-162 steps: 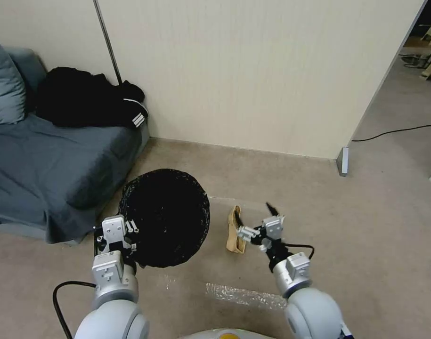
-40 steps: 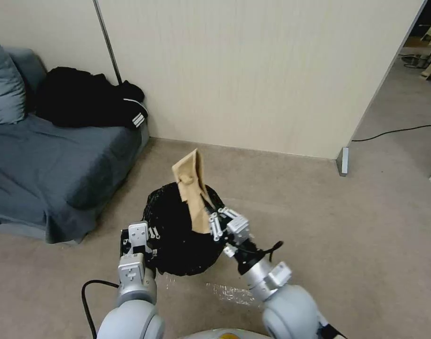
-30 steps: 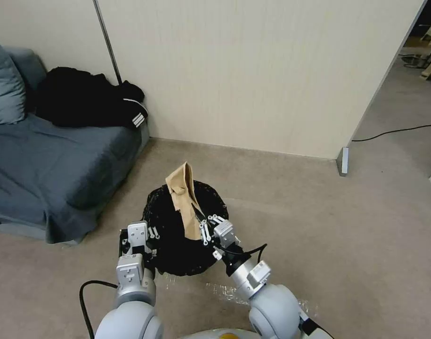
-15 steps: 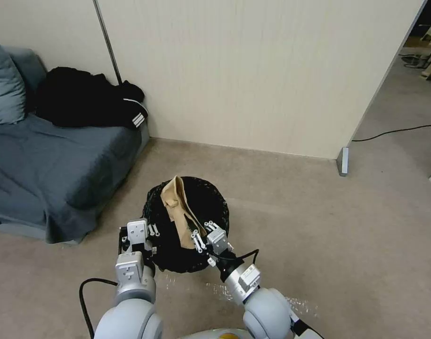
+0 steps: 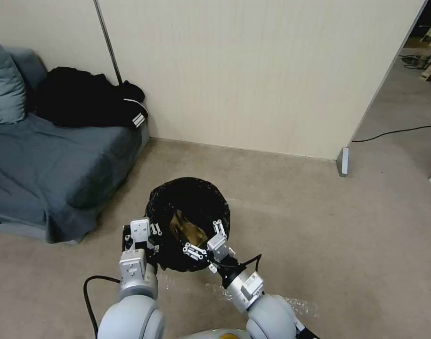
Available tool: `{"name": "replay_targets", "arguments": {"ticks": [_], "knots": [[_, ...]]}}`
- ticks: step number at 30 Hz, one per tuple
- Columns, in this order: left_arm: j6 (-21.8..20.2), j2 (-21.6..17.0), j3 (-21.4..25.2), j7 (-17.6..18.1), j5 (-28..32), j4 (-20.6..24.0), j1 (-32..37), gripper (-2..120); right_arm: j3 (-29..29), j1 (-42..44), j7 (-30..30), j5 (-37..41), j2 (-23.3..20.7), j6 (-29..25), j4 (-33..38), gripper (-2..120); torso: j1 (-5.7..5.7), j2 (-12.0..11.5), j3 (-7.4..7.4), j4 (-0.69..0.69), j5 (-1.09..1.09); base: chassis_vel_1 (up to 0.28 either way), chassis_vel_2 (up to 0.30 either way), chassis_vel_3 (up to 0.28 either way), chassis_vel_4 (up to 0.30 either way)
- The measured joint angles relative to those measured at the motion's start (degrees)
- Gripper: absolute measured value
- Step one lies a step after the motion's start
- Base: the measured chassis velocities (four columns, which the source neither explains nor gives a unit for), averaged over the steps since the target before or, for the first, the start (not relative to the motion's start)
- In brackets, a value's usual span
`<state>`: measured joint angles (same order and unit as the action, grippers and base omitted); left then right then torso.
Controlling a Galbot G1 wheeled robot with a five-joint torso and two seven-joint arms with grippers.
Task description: Pick up the trash bin, then pick up the garbage from the floor and place it into the trash bin.
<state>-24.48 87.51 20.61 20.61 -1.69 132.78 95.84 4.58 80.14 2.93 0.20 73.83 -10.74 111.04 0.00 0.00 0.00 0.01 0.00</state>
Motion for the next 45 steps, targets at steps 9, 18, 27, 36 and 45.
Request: {"name": "replay_targets", "arguments": {"ticks": [9, 18, 27, 36, 45], "knots": [[0.89, -0.55, 0.01, -0.02, -0.35, -0.6, 0.57, 2, -5.22, 3.32, 1.52, -4.18, 0.12, -0.44, 9.12, 100, 0.0, 0.0, 0.0, -0.02, 0.04, 0.0, 0.0, 0.0, 0.0], [2.04, -1.22, 0.77, 0.37, -0.6, -0.56, 1.25, 2, -14.83, 8.37, 2.03, -6.1, 3.05, -0.48, 19.27, 100, 0.0, 0.0, 0.0, -0.03, 0.0, 0.0, 0.0, 0.0, 0.0], [2.93, -0.81, 1.19, 0.67, -0.63, -0.69, 1.55, 2, -23.12, 15.33, -2.51, -9.9, 7.65, -3.95, 19.51, 100, 0.0, 0.0, 0.0, -0.02, 0.0, 0.0, 0.0, 0.0, 0.0], [3.35, -0.74, 1.55, 0.8, 0.02, -0.43, 1.53, 2, -24.27, 16.98, -4.1, -9.95, 12.51, -5.5, 16.41, 100, 0.0, -0.01, 0.0, -0.01, -0.01, 0.0, 0.0, 0.0, 0.0], [3.56, -0.79, 1.55, 0.83, 0.72, -0.06, 1.47, 2, -24.4, 16.68, -4.44, -10.2, 13.15, -5.52, 15.46, 100, -0.01, 0.0, 0.0, -0.01, -0.01, 0.0, 0.0, 0.0, 0.0]]}}
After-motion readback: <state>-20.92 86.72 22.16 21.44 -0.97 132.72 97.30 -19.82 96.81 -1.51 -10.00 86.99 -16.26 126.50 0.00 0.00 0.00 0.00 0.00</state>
